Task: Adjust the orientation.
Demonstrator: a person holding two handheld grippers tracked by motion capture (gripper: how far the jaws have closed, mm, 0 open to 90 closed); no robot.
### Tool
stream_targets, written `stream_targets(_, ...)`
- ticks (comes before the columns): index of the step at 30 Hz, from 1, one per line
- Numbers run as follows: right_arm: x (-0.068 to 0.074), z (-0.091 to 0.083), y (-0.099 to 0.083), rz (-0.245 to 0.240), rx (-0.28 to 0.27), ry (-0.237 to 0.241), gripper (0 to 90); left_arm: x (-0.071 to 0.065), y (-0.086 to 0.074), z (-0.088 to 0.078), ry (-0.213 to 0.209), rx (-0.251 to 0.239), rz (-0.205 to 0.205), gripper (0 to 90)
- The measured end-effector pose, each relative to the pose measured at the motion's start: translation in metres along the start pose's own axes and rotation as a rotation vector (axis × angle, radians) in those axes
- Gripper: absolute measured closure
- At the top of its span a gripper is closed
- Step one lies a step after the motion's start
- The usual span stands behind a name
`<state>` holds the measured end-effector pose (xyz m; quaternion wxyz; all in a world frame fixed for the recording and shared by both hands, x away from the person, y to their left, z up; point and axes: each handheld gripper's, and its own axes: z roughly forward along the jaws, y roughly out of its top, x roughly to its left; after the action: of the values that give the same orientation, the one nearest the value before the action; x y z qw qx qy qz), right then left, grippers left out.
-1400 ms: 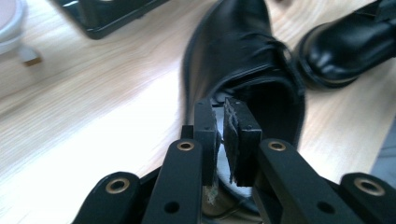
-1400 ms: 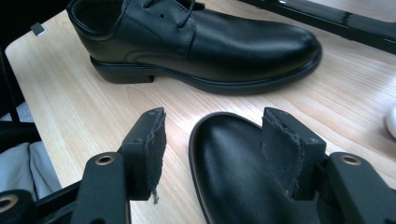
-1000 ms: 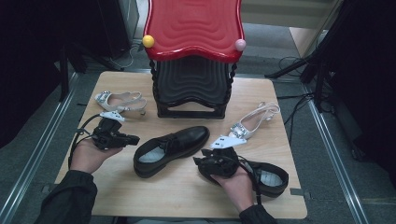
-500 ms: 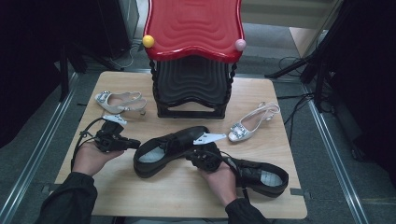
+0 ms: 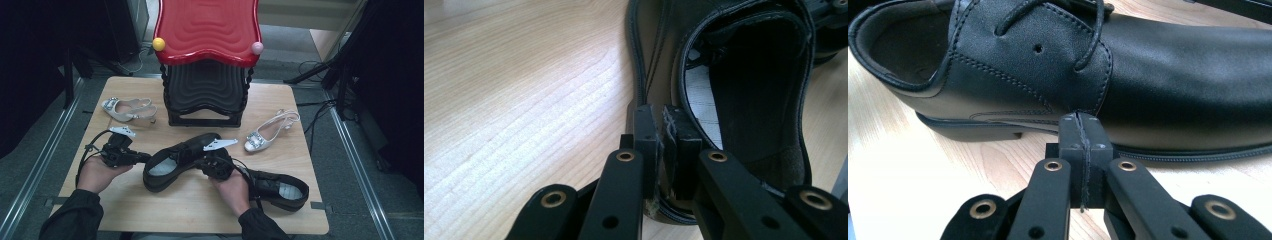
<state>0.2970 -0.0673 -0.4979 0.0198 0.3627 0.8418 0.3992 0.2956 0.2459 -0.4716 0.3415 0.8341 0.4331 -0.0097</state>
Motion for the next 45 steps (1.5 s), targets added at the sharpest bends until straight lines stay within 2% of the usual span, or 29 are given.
stream_targets(8,-0.003,0.002,0.005,0.011,0.009,0.006,90.0,-0.006,-0.006,-0.001,-0.006,-0.006,-0.017,85.5)
stream_targets(12,-0.005,0.002,0.007,0.017,0.013,0.0,90.0,-0.013,-0.007,0.0,-0.001,0.001,0.004,85.5)
stream_targets(18,-0.012,0.001,0.009,0.038,0.01,-0.004,90.0,-0.022,-0.008,0.003,-0.014,0.007,0.013,85.1)
stream_targets(25,-0.013,-0.001,0.01,0.045,0.005,-0.017,90.0,-0.031,-0.008,0.007,-0.051,0.018,0.022,85.2)
stream_targets(37,-0.014,-0.003,0.011,0.057,0.0,-0.01,90.0,-0.052,-0.006,0.017,-0.116,0.06,0.082,85.3)
stream_targets(45,-0.013,-0.003,0.012,0.044,0.001,-0.013,90.0,-0.05,-0.008,0.019,-0.153,0.058,0.061,85.0)
